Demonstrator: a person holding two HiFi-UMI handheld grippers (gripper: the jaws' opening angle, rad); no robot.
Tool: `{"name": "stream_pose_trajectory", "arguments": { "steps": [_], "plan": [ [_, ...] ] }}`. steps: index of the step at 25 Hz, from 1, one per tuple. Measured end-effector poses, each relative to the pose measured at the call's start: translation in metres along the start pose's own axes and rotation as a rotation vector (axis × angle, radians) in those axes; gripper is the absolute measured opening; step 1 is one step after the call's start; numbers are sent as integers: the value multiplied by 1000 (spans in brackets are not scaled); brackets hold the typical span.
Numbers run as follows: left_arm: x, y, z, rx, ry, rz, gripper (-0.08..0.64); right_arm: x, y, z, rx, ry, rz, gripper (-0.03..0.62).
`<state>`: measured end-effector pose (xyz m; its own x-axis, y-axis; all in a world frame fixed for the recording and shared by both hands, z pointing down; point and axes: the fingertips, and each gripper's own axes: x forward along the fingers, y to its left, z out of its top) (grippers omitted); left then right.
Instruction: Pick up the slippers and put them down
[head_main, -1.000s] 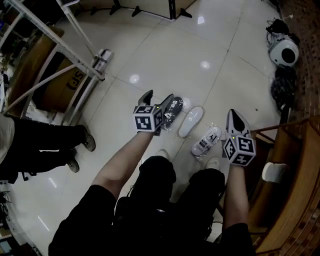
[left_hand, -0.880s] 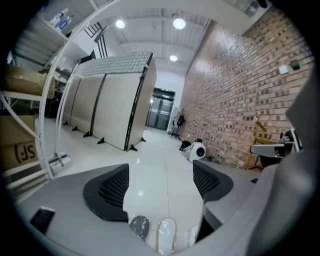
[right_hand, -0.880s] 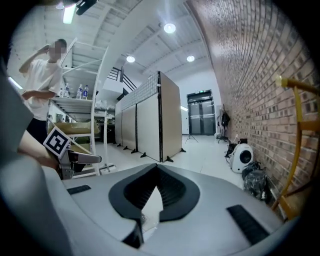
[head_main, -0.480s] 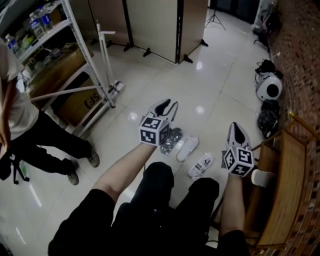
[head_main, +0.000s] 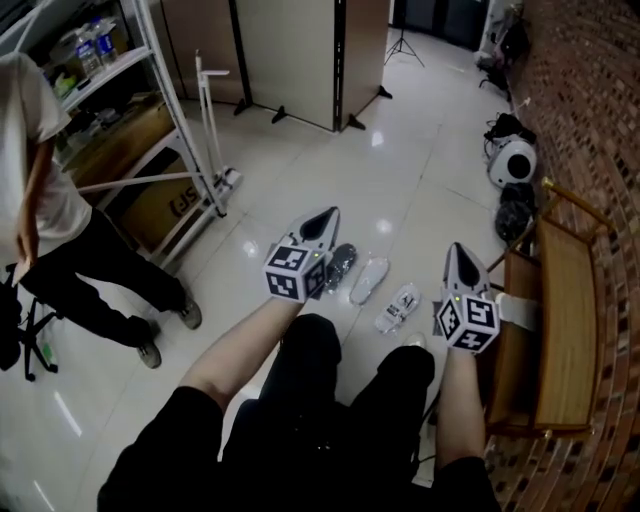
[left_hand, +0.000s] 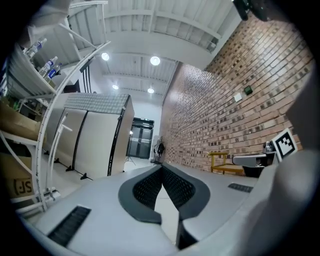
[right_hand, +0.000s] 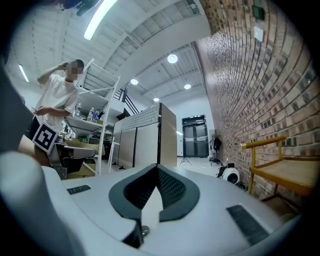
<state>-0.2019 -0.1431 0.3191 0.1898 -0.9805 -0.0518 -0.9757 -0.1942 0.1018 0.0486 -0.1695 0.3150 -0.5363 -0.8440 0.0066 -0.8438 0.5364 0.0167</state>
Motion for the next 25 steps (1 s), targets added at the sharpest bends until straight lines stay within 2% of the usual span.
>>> {"name": "stream_pose_trajectory", "arguments": {
  "steps": [7,15,20,23,25],
  "plan": [
    [-82,-34,15,-8,-40,-9,3,-77,43,11,14,-26,30,8],
    [-153,-55,26,15,-82,-9,3,-151,67,11,14,-54,21,8],
    [-203,-70,29,79,-106,-26,3,-203,81,9,7,-65,27,8],
    [-233,-70,22,105,-106,-7,3,-230,82,3,-2,-74,20,8],
    [-250,-67,16,87,-117,18,3,-245,79,-3,-4,-71,0,8]
  ]
}}
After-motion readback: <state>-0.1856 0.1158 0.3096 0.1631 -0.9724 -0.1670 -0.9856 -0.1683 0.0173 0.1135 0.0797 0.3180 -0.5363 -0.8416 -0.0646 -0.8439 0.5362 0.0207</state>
